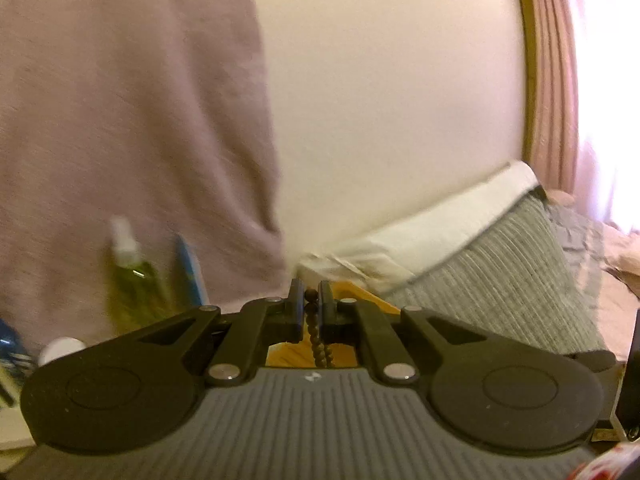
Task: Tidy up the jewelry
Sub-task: 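Carry the dark bead strand over the tray and open the left tool, then grasp the brown bead bracelet in the pile with the left tool, then lift the brown beads over the tray and open the left tool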
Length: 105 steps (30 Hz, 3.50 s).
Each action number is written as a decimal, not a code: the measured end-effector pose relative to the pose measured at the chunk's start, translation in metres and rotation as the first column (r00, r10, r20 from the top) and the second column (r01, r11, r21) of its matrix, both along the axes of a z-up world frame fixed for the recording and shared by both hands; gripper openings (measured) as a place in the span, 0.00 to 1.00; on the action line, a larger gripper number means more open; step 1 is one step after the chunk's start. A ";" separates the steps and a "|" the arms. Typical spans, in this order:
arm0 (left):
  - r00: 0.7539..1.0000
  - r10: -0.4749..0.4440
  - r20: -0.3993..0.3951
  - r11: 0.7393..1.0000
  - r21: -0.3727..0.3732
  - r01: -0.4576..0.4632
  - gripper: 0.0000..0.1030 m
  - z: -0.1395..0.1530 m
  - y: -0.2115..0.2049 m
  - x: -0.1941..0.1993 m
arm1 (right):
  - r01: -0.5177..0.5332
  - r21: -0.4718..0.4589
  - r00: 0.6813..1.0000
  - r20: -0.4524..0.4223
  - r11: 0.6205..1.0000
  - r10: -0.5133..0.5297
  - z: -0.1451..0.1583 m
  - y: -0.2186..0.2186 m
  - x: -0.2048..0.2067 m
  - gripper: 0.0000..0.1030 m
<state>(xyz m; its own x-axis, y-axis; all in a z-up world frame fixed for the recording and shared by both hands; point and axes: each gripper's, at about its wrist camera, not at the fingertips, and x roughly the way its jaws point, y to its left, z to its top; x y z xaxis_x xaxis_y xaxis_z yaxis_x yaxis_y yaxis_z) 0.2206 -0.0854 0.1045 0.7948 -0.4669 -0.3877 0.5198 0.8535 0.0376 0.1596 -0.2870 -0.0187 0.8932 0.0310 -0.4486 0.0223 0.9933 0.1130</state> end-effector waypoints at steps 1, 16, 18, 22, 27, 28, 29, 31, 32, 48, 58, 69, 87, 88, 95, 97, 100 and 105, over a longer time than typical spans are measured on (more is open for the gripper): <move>1.000 -0.014 -0.018 1.000 0.005 0.014 0.05 -0.005 -0.006 0.002 | 0.000 0.001 1.000 0.000 1.000 0.000 0.000 0.000 0.000 0.09; 0.983 -0.083 -0.163 0.994 0.061 0.094 0.05 -0.053 -0.040 0.023 | 0.003 0.010 1.000 -0.002 1.000 -0.003 -0.001 -0.002 -0.001 0.09; 0.980 -0.088 -0.179 0.993 0.061 0.100 0.06 -0.056 -0.041 0.026 | 0.005 0.009 1.000 -0.003 1.000 -0.005 -0.001 -0.002 -0.002 0.09; 0.974 -0.094 -0.206 0.993 0.054 0.108 0.06 -0.060 -0.041 0.030 | 0.005 0.008 1.000 -0.003 1.000 -0.005 -0.001 -0.002 -0.002 0.09; 0.972 -0.074 -0.221 0.996 0.038 0.084 0.16 -0.060 -0.032 0.034 | 0.007 0.009 1.000 -0.005 1.000 -0.007 -0.002 -0.002 -0.001 0.09; 0.974 -0.065 -0.218 0.997 0.033 0.074 0.16 -0.059 -0.028 0.034 | 0.007 0.010 1.000 -0.006 1.000 -0.007 -0.002 -0.002 -0.001 0.09; 0.975 -0.054 -0.215 0.998 0.026 0.061 0.16 -0.057 -0.023 0.034 | 0.007 0.010 1.000 -0.006 1.000 -0.007 -0.002 -0.002 -0.002 0.09; 0.978 -0.023 -0.208 1.000 0.014 0.026 0.16 -0.053 -0.010 0.034 | 0.007 0.008 1.000 -0.005 1.000 -0.007 -0.002 -0.001 -0.002 0.09; 0.979 -0.009 -0.202 1.000 0.011 0.012 0.18 -0.050 -0.002 0.033 | 0.007 0.009 1.000 -0.005 1.000 -0.007 -0.002 -0.001 -0.002 0.09; 0.914 0.361 -0.187 0.932 0.044 -0.359 0.23 -0.063 0.165 -0.007 | 0.009 0.003 1.000 -0.003 1.000 -0.009 -0.001 0.000 -0.001 0.09; 0.841 0.481 -0.246 0.874 0.069 -0.480 0.23 -0.123 0.195 -0.045 | 0.008 -0.005 1.000 -0.004 1.000 -0.008 -0.003 0.001 0.000 0.09; 0.821 0.481 -0.309 0.871 0.064 -0.486 0.26 -0.161 0.183 -0.052 | 0.010 -0.011 1.000 -0.009 1.000 -0.010 -0.004 0.000 0.001 0.09; 0.883 0.335 -0.329 0.942 0.107 -0.317 0.19 -0.193 0.103 -0.012 | 0.012 -0.011 1.000 -0.013 1.000 -0.012 -0.006 -0.002 0.002 0.08; 0.878 0.339 -0.338 0.941 0.113 -0.320 0.19 -0.195 0.102 -0.009 | 0.013 -0.011 1.000 -0.014 1.000 -0.013 -0.007 -0.003 0.002 0.08; 0.860 0.354 -0.368 0.933 0.085 -0.349 0.17 -0.198 0.103 0.004 | 0.019 -0.006 1.000 -0.016 1.000 -0.019 -0.008 -0.006 0.000 0.08; 0.859 0.352 -0.373 0.934 0.086 -0.345 0.12 -0.199 0.102 0.007 | 0.021 -0.007 1.000 -0.016 1.000 -0.021 -0.008 -0.006 0.000 0.08; 0.857 0.352 -0.377 0.935 0.096 -0.342 0.05 -0.200 0.102 0.006 | 0.019 -0.006 1.000 -0.016 1.000 -0.019 -0.008 -0.006 0.000 0.08; 0.866 0.350 -0.358 0.934 0.068 -0.350 0.04 -0.191 0.106 -0.002 | 0.018 -0.006 1.000 -0.016 1.000 -0.018 -0.008 -0.006 0.001 0.08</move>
<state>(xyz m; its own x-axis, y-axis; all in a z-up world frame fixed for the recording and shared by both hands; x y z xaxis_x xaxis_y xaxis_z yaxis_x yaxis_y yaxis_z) 0.2184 0.0207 -0.0861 0.7124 -0.1837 -0.6773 0.1649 0.9819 -0.0929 0.1609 -0.2927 -0.0267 0.8860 0.0126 -0.4634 0.0416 0.9934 0.1065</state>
